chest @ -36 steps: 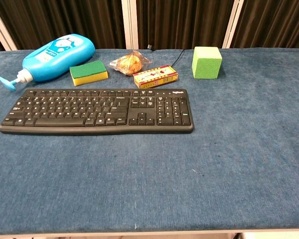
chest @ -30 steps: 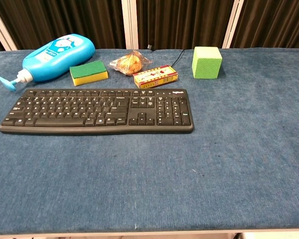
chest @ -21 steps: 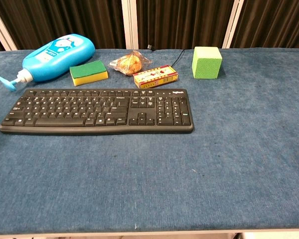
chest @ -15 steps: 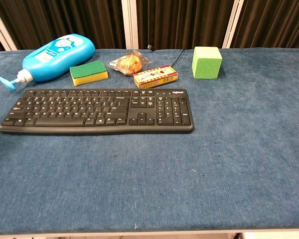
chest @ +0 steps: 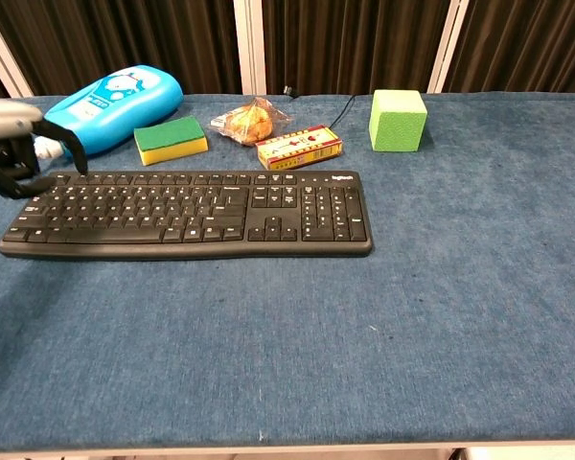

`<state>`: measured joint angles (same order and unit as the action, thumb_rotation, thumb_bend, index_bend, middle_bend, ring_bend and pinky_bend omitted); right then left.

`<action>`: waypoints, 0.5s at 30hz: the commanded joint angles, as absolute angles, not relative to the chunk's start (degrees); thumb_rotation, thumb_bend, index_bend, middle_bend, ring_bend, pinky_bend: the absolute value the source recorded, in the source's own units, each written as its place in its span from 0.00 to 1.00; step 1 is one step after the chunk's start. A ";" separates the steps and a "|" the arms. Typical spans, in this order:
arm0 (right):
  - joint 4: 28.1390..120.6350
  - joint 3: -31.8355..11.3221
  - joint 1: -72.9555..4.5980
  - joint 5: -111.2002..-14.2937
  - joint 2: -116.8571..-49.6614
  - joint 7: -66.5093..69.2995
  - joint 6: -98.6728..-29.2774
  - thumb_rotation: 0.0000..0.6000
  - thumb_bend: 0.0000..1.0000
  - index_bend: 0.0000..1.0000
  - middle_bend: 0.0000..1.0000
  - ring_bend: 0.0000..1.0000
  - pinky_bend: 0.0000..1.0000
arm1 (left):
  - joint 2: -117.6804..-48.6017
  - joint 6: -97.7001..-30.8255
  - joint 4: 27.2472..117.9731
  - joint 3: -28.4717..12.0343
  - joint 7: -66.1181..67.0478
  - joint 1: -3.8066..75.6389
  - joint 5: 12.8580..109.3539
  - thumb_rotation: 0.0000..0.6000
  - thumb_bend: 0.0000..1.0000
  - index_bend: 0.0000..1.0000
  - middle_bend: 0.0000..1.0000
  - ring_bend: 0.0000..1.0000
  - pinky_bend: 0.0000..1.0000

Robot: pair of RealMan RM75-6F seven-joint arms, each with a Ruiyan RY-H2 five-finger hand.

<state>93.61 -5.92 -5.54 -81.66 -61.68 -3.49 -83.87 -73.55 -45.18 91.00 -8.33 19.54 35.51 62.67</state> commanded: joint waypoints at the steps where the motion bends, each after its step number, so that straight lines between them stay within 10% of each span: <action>1: 93.51 -5.91 -5.56 -81.64 -61.74 -3.40 -83.77 1.00 0.15 0.00 0.00 0.00 0.00 | -74.94 -44.95 90.85 -7.43 20.97 36.62 61.26 1.00 0.53 0.31 0.94 0.97 0.87; 15: 92.77 -5.83 -5.32 -81.39 -62.09 -2.60 -83.58 1.00 0.15 0.00 0.00 0.00 0.00 | -76.58 -46.31 91.48 -4.77 24.96 38.93 56.18 1.00 0.53 0.31 0.94 0.97 0.87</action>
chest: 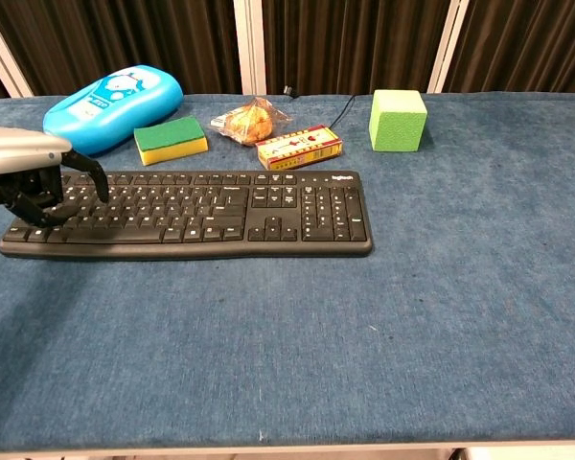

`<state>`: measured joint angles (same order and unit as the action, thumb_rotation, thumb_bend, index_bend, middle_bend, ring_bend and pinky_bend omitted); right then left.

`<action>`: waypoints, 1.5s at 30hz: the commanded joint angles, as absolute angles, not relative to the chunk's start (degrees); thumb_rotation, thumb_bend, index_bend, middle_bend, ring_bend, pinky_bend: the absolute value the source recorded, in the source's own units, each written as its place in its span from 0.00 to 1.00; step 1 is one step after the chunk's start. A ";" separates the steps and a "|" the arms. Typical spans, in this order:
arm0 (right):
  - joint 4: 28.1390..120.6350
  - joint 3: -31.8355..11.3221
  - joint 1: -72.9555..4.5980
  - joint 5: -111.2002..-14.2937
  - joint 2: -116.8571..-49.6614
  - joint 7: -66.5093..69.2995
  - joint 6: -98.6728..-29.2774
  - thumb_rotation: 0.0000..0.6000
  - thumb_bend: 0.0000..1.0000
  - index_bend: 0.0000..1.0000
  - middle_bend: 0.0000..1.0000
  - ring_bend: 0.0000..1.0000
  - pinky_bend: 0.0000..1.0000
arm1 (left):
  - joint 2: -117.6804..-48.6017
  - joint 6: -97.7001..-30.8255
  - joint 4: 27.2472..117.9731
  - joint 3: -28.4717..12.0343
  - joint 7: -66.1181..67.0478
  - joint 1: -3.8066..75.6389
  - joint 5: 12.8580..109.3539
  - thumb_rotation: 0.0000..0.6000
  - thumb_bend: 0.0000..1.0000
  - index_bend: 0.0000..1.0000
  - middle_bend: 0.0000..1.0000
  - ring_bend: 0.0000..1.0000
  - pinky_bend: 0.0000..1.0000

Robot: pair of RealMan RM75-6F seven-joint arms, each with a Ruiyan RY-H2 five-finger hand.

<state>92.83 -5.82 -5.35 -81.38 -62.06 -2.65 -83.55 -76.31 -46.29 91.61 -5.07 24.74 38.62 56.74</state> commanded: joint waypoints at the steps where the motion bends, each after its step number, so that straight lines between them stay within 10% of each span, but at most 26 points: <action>1: 92.70 -5.82 -5.30 -81.38 -62.13 -2.54 -83.59 1.00 0.15 0.00 0.00 0.00 0.00 | -76.77 -46.30 91.33 -4.60 25.07 39.10 55.72 1.00 0.53 0.31 0.94 0.97 0.87; 16: 92.55 -5.94 -5.31 -80.61 -62.13 -2.56 -82.91 1.00 0.15 0.00 0.00 0.00 0.00 | -78.42 -46.58 90.19 -2.88 26.08 40.92 52.71 1.00 0.53 0.29 0.94 0.97 0.87; 28: 92.36 -6.18 -5.03 -80.04 -61.88 -1.87 -82.98 1.00 0.15 0.00 0.00 0.00 0.00 | -71.50 -62.96 98.52 -4.22 23.58 35.26 61.64 1.00 0.49 0.29 0.85 0.88 0.84; 36: 91.38 -6.27 -4.67 -79.95 -61.96 -0.42 -83.30 1.00 0.15 0.00 0.00 0.00 0.00 | -66.29 -77.62 100.73 -3.73 20.79 25.76 64.52 1.00 0.22 0.17 0.26 0.23 0.09; 45: 91.56 -6.41 -4.59 -80.16 -62.09 -0.56 -83.65 1.00 0.15 0.00 0.00 0.00 0.00 | -63.97 -89.59 98.75 0.28 12.70 13.77 70.36 1.00 0.10 0.14 0.16 0.09 0.04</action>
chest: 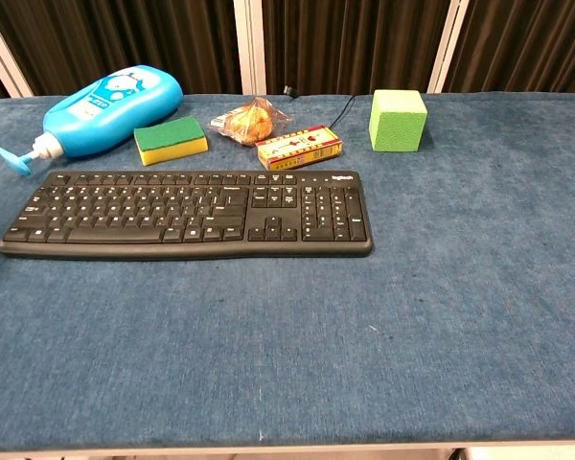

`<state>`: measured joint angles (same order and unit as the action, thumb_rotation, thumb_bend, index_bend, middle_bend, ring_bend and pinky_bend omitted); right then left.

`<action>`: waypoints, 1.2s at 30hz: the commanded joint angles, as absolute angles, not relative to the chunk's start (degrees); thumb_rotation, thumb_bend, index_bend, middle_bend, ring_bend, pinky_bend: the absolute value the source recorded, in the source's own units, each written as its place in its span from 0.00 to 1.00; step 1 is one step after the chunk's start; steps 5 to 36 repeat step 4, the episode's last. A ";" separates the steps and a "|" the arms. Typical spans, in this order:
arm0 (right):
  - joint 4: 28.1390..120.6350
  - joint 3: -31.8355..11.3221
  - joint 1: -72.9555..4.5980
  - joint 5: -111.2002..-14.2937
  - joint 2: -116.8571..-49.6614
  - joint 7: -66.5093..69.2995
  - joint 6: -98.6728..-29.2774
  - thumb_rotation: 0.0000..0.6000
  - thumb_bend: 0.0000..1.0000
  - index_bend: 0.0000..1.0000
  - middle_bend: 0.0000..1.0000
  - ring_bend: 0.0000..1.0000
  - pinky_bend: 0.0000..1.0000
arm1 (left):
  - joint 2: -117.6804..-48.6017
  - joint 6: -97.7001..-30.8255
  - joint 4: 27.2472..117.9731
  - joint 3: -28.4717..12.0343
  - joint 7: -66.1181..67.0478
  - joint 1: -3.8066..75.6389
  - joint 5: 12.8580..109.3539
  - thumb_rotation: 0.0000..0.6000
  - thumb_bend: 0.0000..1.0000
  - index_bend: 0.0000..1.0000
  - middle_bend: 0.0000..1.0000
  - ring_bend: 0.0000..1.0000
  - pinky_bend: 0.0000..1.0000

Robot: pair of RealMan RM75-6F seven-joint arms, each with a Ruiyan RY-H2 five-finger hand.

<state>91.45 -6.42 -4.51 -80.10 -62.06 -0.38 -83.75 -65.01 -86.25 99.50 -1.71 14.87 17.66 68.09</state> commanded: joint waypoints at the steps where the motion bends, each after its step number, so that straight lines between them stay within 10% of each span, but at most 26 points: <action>1: 91.69 -6.41 -4.67 -80.22 -62.11 -0.76 -83.58 1.00 0.15 0.00 0.00 0.00 0.00 | -64.00 -90.34 98.71 0.74 12.66 12.79 70.70 1.00 0.10 0.14 0.16 0.09 0.04; 36: 92.21 -6.43 -4.95 -80.53 -62.17 -1.46 -83.44 1.00 0.15 0.00 0.00 0.00 0.00 | -64.24 -92.04 98.99 2.15 12.54 9.94 71.60 1.00 0.10 0.14 0.16 0.09 0.04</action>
